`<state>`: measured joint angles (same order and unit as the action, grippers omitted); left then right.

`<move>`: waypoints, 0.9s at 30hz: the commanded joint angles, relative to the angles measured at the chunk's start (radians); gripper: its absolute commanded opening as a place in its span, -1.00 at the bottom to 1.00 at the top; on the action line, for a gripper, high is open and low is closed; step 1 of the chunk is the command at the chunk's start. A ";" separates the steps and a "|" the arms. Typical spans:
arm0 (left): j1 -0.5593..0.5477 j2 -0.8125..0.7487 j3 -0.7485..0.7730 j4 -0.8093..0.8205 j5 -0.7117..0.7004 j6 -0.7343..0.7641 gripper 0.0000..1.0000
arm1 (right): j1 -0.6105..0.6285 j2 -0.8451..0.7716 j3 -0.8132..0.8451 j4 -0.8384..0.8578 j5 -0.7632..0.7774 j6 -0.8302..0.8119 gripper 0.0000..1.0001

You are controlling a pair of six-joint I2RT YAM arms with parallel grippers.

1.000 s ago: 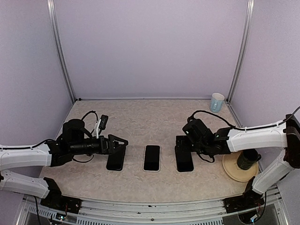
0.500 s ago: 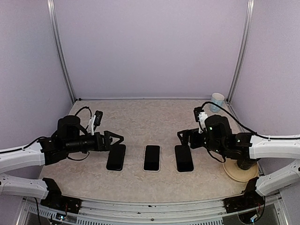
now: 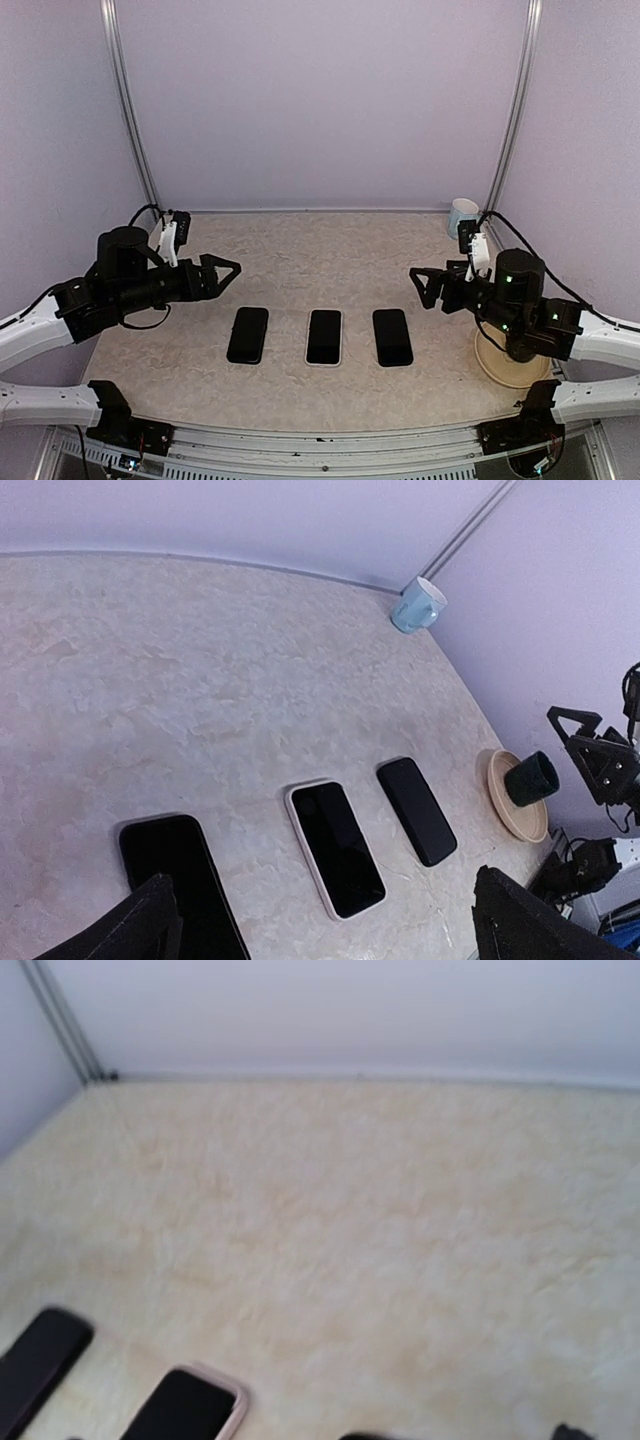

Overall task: Put the phone into the phone case
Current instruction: Reset both arms

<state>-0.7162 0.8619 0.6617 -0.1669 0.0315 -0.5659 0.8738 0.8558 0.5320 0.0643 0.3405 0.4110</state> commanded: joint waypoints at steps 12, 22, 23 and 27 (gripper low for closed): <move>0.112 -0.147 0.095 -0.204 -0.131 0.114 0.98 | -0.067 -0.069 0.031 -0.080 -0.026 -0.096 0.99; 0.133 -0.283 0.055 -0.226 -0.183 0.149 0.98 | -0.065 -0.068 0.052 -0.141 -0.047 -0.108 0.99; 0.134 -0.297 0.054 -0.225 -0.183 0.152 0.98 | -0.064 -0.062 0.058 -0.152 -0.040 -0.108 0.99; 0.136 -0.313 0.058 -0.221 -0.174 0.172 0.98 | -0.066 -0.061 0.069 -0.193 -0.025 -0.106 0.99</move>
<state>-0.5896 0.5598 0.7277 -0.3874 -0.1284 -0.4320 0.8131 0.7967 0.5678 -0.0681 0.2962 0.3134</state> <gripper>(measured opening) 0.988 0.996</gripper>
